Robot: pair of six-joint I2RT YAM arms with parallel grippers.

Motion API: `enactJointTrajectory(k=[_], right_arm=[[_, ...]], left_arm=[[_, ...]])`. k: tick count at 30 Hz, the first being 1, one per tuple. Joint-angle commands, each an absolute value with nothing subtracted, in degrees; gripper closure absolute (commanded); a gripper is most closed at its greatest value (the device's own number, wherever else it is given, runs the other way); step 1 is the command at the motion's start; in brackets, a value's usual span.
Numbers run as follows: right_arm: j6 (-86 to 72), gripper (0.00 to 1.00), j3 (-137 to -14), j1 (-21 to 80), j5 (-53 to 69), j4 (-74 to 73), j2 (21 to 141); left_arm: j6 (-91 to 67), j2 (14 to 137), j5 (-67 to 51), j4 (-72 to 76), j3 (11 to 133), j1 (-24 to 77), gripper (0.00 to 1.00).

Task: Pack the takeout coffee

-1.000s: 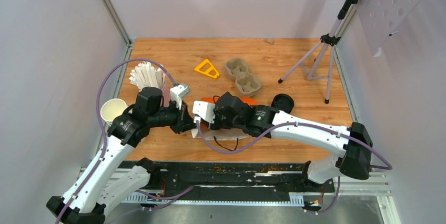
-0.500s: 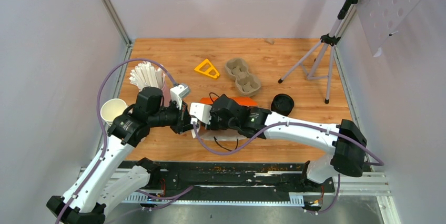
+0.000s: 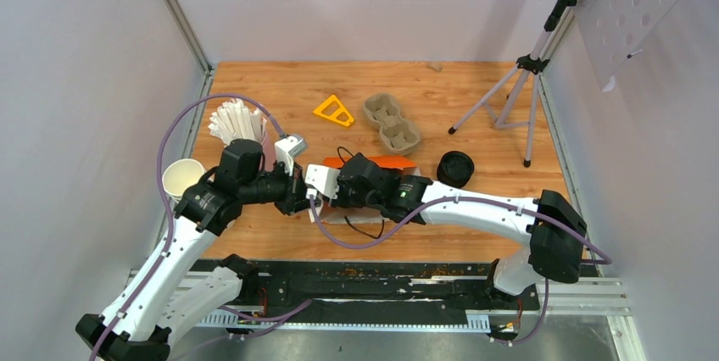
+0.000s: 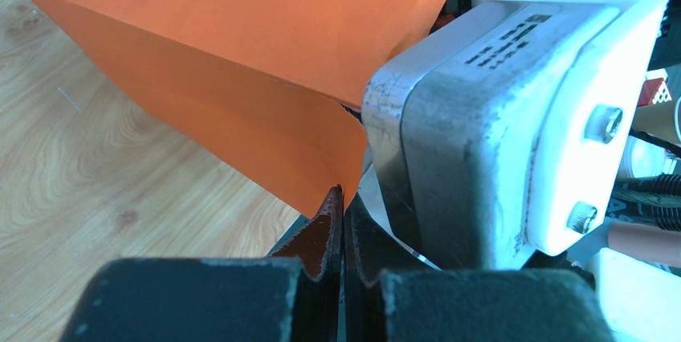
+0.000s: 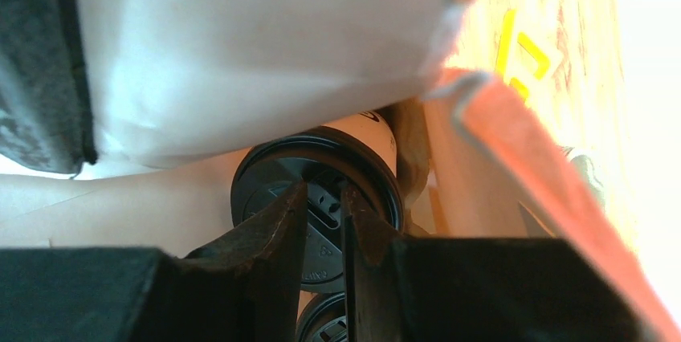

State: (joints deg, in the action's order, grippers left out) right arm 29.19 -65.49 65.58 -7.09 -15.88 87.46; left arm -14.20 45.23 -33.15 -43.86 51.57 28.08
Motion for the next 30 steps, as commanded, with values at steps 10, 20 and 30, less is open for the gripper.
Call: enactJointTrajectory(k=[10,20,30], right_arm=[[28.8,0.78,-64.0,65.3,-8.7,-8.5,89.6],[28.0,0.78,-63.6,65.3,-9.0,-7.3,90.3],[27.7,0.78,-63.0,65.3,-9.9,-6.6,90.5]], left_arm=[[-14.5,45.6,-34.8,-42.6,51.7,28.2,0.97],[-14.6,45.6,-34.9,-42.5,51.7,28.2,0.97],[-14.9,45.9,-35.0,-42.2,51.3,28.3,0.96]])
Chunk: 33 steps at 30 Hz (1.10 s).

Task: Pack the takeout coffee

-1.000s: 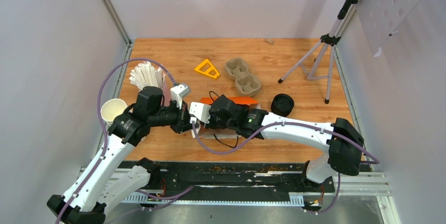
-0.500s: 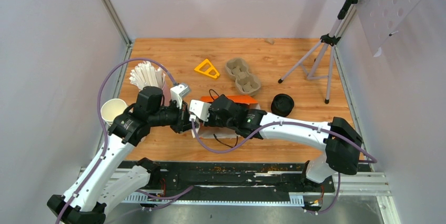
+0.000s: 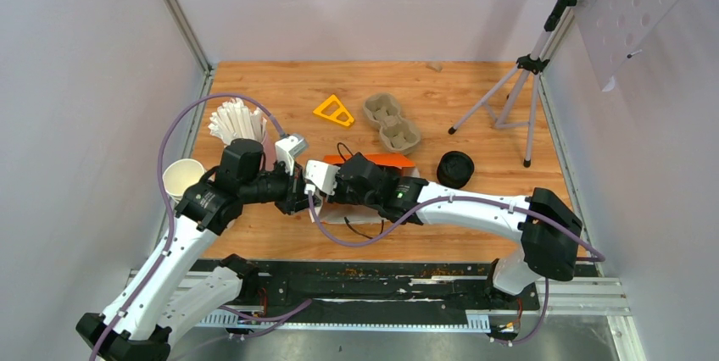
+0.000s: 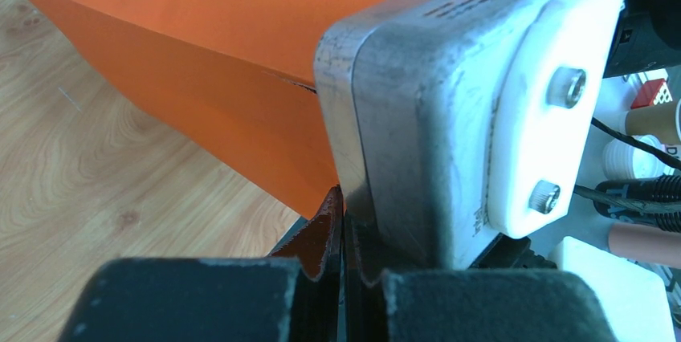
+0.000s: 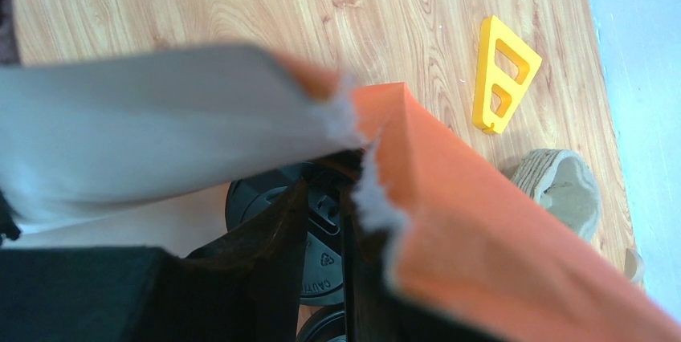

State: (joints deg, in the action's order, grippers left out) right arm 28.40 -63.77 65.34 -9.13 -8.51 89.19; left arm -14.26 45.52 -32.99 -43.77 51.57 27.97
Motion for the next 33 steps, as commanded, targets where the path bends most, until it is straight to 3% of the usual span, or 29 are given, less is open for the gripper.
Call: enactJointTrajectory(k=[1,15,33], right_arm=[[27.8,0.78,-62.9,65.3,-9.8,-6.7,90.4],[27.1,0.67,-65.5,65.2,-9.8,-13.4,86.6],[24.8,0.67,-67.4,64.7,-10.3,-16.5,83.4]], left_arm=[[-14.8,46.0,-35.0,-42.2,51.4,28.3,0.96],[-17.9,47.2,-31.4,-42.5,54.1,28.3,0.90],[-19.7,48.2,-30.8,-43.8,56.1,28.3,0.89]])
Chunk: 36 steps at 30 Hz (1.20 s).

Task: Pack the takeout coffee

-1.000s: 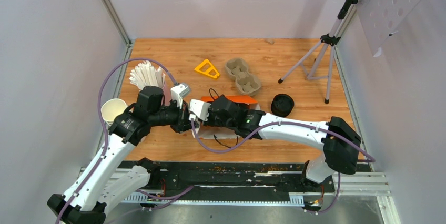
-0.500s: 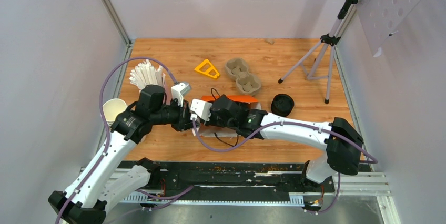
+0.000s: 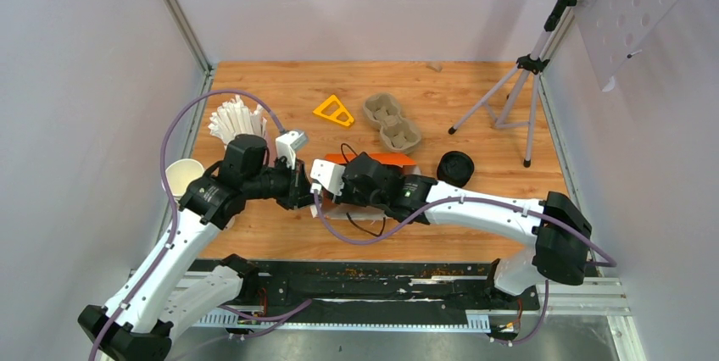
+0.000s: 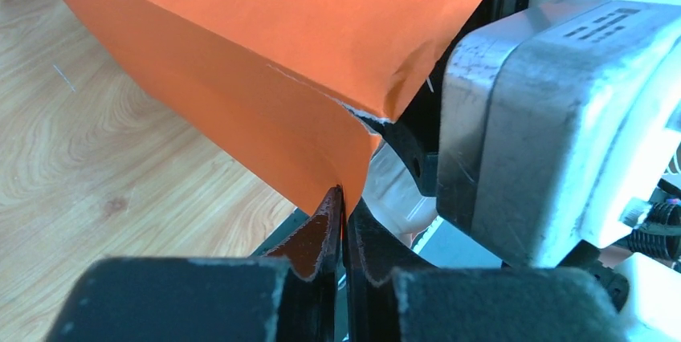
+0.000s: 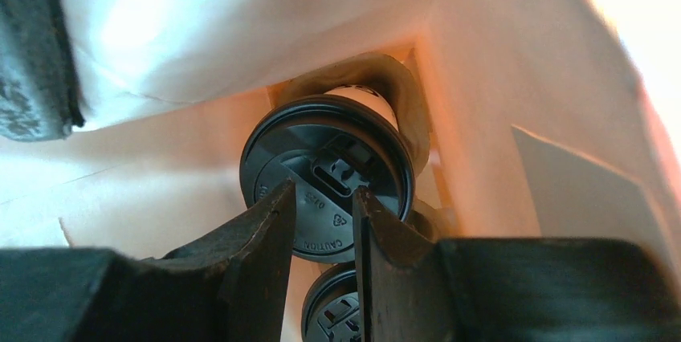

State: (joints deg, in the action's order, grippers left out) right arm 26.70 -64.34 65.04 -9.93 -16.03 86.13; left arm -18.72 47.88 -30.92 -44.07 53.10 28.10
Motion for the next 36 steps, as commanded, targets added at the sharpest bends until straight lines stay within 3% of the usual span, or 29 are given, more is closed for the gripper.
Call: enactJointTrajectory(k=[1,9,20,36], right_arm=[[24.4,0.67,-68.3,64.6,-10.3,-17.3,83.3],[22.5,0.66,-72.7,64.2,-11.8,-23.1,81.8],[21.4,0.65,-75.9,63.4,-13.1,-25.8,79.2],[20.4,0.59,-76.8,62.5,-10.9,-26.0,78.5]], left_arm=[[-20.0,48.3,-30.6,-43.9,56.3,28.3,0.88],[-22.4,49.9,-29.9,-44.7,58.4,28.3,0.79],[-23.7,52.8,-28.2,-48.9,63.4,28.3,0.77],[-24.7,61.2,-24.8,-56.8,75.4,28.3,0.96]])
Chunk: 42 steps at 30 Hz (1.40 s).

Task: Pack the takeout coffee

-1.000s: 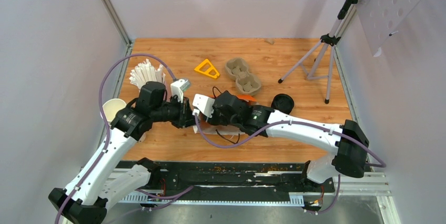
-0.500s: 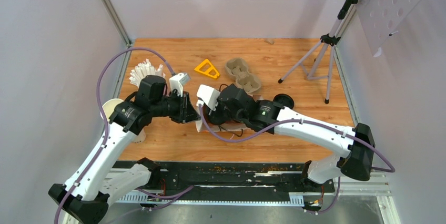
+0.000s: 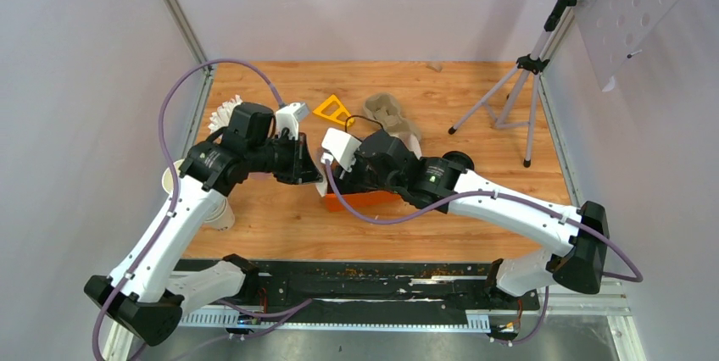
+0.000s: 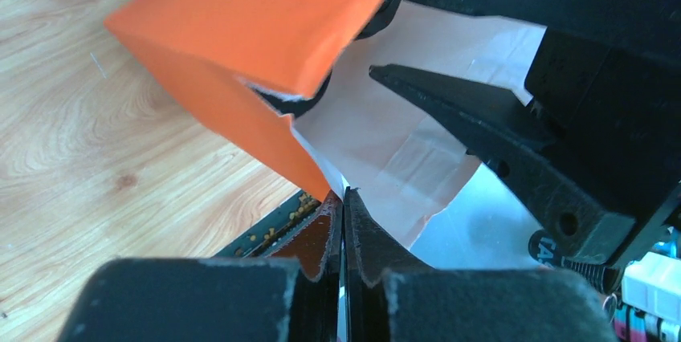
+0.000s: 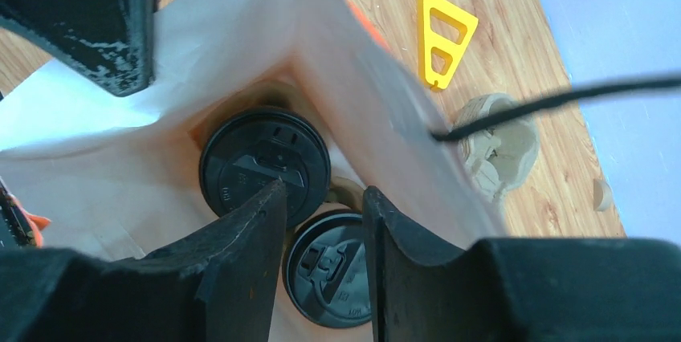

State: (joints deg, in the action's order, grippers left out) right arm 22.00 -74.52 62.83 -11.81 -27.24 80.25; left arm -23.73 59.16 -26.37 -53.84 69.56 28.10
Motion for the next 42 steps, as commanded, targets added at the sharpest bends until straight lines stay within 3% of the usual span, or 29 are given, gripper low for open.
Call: enactJointTrajectory(k=[1,16,31,36,42], right_arm=[[20.2,0.59,-76.8,62.5,-10.7,-25.8,78.4],[18.9,0.48,-80.3,59.2,-15.5,-24.4,77.6],[13.6,0.26,-86.0,58.0,-19.4,-24.4,77.6],[9.4,0.01,-87.3,58.1,-20.8,-28.9,75.9],[4.9,0.00,-88.3,58.1,-21.0,-33.2,72.0]], left_arm=[[-24.7,62.0,-24.2,-58.0,76.5,28.3,0.96],[-27.1,67.8,-22.0,-60.6,79.0,28.3,0.93],[-20.3,72.1,-14.6,-66.0,89.4,28.2,0.55],[-19.6,71.5,-9.4,-67.8,93.4,28.2,0.40],[-19.4,68.7,5.6,-68.5,97.9,28.3,0.21]])
